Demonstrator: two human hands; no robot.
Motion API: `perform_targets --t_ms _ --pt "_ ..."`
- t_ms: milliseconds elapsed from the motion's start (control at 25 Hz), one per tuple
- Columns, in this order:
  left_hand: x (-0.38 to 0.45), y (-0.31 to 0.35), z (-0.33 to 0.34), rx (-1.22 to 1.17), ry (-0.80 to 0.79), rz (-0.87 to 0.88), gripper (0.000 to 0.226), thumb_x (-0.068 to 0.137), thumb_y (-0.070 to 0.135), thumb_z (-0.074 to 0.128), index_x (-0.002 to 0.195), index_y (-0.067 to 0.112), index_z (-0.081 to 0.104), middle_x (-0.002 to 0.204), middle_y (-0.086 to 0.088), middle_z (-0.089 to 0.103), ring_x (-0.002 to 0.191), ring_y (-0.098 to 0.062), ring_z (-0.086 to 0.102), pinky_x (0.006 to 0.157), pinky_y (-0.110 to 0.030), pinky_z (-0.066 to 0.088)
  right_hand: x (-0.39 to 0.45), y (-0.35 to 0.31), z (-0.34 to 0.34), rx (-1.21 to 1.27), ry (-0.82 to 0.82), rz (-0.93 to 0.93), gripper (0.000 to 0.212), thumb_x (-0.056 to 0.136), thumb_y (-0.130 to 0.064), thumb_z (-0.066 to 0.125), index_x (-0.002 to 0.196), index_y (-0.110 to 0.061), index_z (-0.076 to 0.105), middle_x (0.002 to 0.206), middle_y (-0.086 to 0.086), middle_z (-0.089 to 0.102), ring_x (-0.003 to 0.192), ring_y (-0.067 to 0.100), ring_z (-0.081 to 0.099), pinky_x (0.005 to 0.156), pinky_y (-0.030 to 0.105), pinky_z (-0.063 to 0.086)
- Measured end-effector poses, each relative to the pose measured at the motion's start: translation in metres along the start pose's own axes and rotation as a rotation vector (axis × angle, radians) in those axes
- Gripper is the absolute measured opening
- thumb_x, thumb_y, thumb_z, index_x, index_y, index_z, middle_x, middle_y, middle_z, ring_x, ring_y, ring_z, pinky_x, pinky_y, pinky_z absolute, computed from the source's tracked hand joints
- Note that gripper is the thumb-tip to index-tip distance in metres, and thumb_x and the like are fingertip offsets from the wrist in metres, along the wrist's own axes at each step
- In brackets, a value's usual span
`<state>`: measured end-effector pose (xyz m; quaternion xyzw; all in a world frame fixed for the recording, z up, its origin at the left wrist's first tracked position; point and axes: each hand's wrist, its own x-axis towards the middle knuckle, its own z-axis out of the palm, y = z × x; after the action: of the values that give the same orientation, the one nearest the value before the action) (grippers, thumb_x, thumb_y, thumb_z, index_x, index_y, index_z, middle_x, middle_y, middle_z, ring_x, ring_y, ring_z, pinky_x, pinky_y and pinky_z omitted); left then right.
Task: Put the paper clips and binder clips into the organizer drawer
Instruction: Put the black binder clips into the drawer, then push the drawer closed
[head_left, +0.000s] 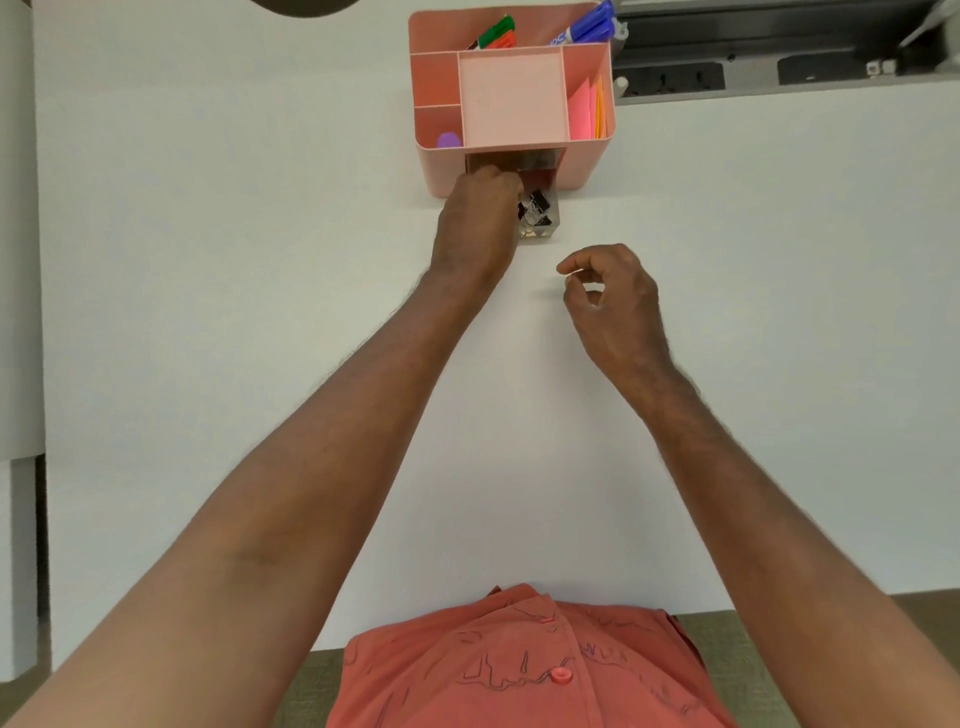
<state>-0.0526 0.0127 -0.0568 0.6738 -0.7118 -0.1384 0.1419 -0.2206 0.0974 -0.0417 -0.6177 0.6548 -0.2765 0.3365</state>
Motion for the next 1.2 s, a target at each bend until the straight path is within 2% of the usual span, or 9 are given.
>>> perform_targets --t_ms 200,360,440,560,640,720,800,920,1200 --pt "-0.006 0.001 -0.004 -0.055 0.02 0.0 0.027 0.095 0.008 0.054 0.115 0.013 0.072 0.113 -0.006 0.072 0.102 -0.025 0.065 0.08 -0.034 0.051 -0.005 0.003 0.008 0.008 -0.035 0.053 0.019 0.095 -0.007 0.06 0.105 -0.021 0.069 0.115 -0.004 0.062 0.094 0.003 0.064 0.079 0.014 0.055" --pt "-0.028 -0.002 -0.016 -0.304 0.215 0.016 0.016 0.094 0.014 0.058 0.103 0.014 0.071 0.103 0.0 0.069 0.095 -0.016 0.06 0.081 -0.021 0.044 -0.001 -0.002 0.014 0.131 -0.067 0.18 0.02 0.095 -0.01 0.06 0.108 -0.023 0.068 0.115 -0.009 0.065 0.094 -0.003 0.064 0.076 0.007 0.05" --pt "-0.031 -0.005 -0.024 -0.491 0.367 -0.082 0.006 0.092 0.015 0.06 0.094 0.013 0.064 0.095 0.0 0.063 0.088 -0.015 0.057 0.077 -0.022 0.046 0.006 -0.01 0.019 0.426 -0.057 0.36 0.019 0.094 -0.011 0.063 0.111 -0.019 0.067 0.113 -0.004 0.069 0.098 0.006 0.069 0.083 0.022 0.058" --pt "-0.02 -0.013 -0.033 -0.774 0.498 -0.462 0.013 0.091 0.025 0.062 0.095 0.017 0.053 0.096 0.001 0.056 0.089 -0.017 0.055 0.076 -0.027 0.048 0.02 -0.024 0.021 1.0 -0.075 0.7 0.019 0.098 -0.013 0.062 0.116 -0.008 0.063 0.12 0.012 0.069 0.109 0.027 0.071 0.088 0.034 0.061" --pt "-0.011 -0.021 -0.037 -0.939 0.45 -0.682 0.024 0.09 0.033 0.067 0.104 0.023 0.05 0.106 0.003 0.052 0.099 -0.016 0.057 0.084 -0.029 0.05 0.028 -0.033 0.02 1.242 -0.11 0.868 0.016 0.1 -0.017 0.059 0.111 -0.006 0.06 0.128 0.017 0.067 0.112 0.032 0.07 0.09 0.037 0.06" --pt "-0.003 -0.029 -0.04 -1.042 0.353 -0.77 0.032 0.087 0.039 0.068 0.113 0.032 0.05 0.119 0.002 0.052 0.111 -0.019 0.059 0.095 -0.039 0.055 0.037 -0.039 0.018 1.395 -0.143 0.963 0.02 0.1 -0.021 0.057 0.114 -0.006 0.058 0.13 0.018 0.066 0.117 0.034 0.067 0.096 0.041 0.056" --pt "0.002 -0.031 -0.043 -1.155 0.267 -0.787 0.034 0.087 0.035 0.067 0.118 0.035 0.054 0.126 0.0 0.057 0.116 -0.019 0.061 0.097 -0.041 0.056 0.045 -0.044 0.018 1.485 -0.156 1.016 0.032 0.099 -0.022 0.057 0.125 -0.004 0.056 0.128 0.019 0.066 0.119 0.035 0.065 0.098 0.043 0.054" --pt "0.005 -0.028 -0.045 -1.31 0.262 -0.778 0.035 0.09 0.019 0.063 0.124 0.027 0.06 0.127 -0.004 0.065 0.111 -0.018 0.067 0.086 -0.03 0.059 0.057 -0.048 0.019 1.548 -0.148 1.068 0.034 0.098 -0.019 0.057 0.127 -0.001 0.054 0.124 0.02 0.066 0.119 0.036 0.064 0.1 0.045 0.053" --pt "0.003 -0.026 -0.046 -1.336 0.292 -0.775 0.034 0.096 0.015 0.063 0.127 0.025 0.06 0.123 -0.001 0.069 0.105 -0.012 0.069 0.086 -0.029 0.061 0.086 -0.064 0.02 1.552 -0.136 1.035 0.038 0.099 -0.015 0.053 0.133 0.002 0.053 0.132 0.021 0.062 0.124 0.036 0.061 0.107 0.046 0.048"
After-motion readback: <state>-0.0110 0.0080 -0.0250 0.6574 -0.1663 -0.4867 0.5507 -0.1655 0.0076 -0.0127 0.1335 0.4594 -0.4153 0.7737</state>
